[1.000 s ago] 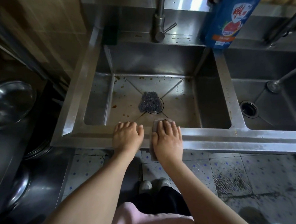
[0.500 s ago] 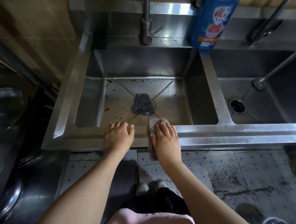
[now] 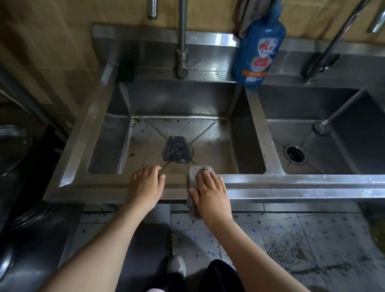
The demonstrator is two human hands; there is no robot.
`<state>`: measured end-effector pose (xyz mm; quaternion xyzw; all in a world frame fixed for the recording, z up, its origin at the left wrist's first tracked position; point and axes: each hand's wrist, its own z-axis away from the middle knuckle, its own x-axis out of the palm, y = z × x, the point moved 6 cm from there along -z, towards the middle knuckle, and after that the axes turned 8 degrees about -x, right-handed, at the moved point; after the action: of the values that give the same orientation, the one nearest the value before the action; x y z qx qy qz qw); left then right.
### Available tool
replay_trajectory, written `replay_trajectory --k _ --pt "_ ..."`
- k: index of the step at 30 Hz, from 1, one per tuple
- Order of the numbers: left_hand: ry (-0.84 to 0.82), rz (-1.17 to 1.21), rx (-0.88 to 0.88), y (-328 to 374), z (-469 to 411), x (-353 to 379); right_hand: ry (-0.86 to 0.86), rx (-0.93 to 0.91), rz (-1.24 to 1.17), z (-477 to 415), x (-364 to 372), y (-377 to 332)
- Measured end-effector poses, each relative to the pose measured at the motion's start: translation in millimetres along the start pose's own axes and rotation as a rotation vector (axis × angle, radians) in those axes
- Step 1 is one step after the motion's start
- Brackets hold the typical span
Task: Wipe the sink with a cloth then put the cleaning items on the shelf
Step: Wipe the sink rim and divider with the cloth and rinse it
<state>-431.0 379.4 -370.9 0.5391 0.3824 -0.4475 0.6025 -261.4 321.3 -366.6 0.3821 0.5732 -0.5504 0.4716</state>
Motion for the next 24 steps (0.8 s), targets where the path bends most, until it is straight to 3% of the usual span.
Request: replay_trajectory --k 7,16,24 --pt "0.022 0.060 0.036 66.5 11.5 15.8 0.044 0.019 0.019 12.6 -17.8 52.7" --pt "0.038 0.088 0.000 172.9 21.7 47.4 0.016 -0.130 0.020 27.1 -37.5 128.2" --pt "0.037 0.023 -0.020 209.0 27.4 65.2 -0.002 -0.173 -0.009 38.4 -46.3 174.3"
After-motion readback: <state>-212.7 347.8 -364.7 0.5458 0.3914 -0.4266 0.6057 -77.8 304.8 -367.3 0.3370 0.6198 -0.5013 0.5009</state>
